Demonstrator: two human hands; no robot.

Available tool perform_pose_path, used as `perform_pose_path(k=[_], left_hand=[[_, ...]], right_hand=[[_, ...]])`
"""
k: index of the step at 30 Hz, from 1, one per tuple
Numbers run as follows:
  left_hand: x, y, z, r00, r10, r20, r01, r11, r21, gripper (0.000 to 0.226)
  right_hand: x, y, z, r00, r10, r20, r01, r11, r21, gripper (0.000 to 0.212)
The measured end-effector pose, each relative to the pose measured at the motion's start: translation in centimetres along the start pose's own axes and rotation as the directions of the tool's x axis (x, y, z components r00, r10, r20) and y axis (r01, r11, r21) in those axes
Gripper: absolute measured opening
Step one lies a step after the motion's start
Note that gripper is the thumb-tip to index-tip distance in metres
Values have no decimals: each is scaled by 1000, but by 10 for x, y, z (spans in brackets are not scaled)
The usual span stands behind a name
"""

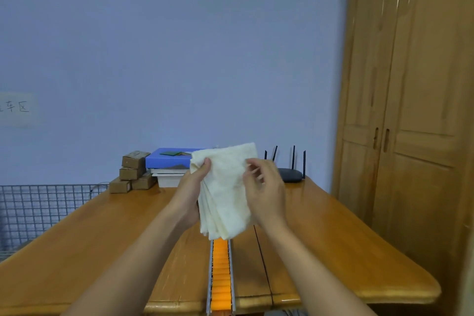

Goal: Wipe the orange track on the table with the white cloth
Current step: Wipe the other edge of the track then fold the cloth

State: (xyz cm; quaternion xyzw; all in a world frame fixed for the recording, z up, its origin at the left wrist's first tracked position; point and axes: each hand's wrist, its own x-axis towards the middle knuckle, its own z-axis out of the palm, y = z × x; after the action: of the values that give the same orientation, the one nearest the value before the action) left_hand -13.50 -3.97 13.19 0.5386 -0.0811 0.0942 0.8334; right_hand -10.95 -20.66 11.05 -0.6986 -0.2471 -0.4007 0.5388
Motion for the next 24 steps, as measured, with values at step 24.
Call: perform_pose_path(k=[24], left_hand=[[0, -14, 0, 934, 308, -180, -235, 911, 338, 43]], right_hand=[[5, 7, -4, 927, 374, -38, -353, 899, 261, 46]])
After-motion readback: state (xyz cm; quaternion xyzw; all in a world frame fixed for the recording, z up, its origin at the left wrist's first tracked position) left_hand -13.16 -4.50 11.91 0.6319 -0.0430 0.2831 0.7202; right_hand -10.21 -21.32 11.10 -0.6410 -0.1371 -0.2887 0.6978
